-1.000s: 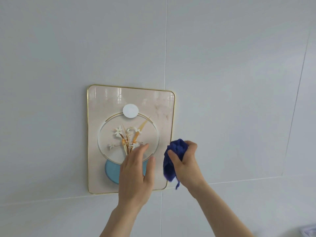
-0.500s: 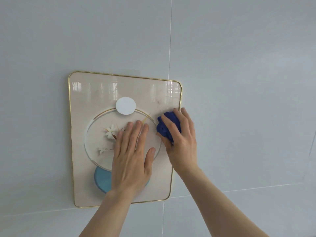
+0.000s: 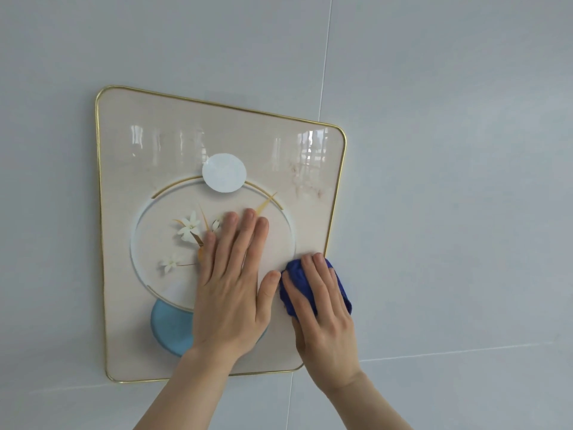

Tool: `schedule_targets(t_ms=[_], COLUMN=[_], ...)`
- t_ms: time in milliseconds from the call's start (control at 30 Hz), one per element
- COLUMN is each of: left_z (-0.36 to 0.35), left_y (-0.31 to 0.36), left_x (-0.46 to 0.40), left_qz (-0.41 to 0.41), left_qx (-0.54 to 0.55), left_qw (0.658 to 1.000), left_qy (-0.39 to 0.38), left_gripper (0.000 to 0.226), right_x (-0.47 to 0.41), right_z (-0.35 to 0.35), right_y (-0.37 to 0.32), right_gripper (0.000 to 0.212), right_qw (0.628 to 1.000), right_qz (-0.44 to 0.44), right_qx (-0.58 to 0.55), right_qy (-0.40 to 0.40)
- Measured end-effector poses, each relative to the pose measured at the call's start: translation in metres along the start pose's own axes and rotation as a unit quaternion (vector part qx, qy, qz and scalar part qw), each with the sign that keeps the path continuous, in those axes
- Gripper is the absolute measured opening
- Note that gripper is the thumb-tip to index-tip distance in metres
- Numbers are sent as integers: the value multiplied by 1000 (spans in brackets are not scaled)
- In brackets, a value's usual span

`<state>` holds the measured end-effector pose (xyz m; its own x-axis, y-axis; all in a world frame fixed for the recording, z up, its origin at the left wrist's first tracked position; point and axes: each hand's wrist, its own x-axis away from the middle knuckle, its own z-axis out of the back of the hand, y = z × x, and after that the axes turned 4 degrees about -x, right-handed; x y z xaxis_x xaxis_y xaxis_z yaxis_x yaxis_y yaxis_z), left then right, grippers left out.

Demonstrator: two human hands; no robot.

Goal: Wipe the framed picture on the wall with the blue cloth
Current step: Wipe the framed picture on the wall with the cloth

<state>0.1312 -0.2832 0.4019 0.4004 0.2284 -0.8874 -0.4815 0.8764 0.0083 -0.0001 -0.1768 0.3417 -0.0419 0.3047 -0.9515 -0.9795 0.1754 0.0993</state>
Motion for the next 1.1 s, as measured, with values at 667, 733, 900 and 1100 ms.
schedule_targets(t_ms=[667,733,900,1100], left_z=[14,12,4,-9], left_y=[5,5,0,-3], left_x=[2,3,3,2], left_qz=[9,10,8,6], left_qx=[-8,-19,-67,-105], left_qw=[999,999,997,994], left_qy=[-30,-31,-37,-19], left_gripper=[64,65,70,73], right_x=[-63,-105,-180,-203], right_z=[100,113,106,63], right_y=[-15,-18,-14,1], right_gripper=[35,41,45,39], right_qw=[961,963,971,995], right_qz=[-197,-181,-98,10], right_qx=[-193,-197,-184,-65], right_qy=[-8,18,114,78])
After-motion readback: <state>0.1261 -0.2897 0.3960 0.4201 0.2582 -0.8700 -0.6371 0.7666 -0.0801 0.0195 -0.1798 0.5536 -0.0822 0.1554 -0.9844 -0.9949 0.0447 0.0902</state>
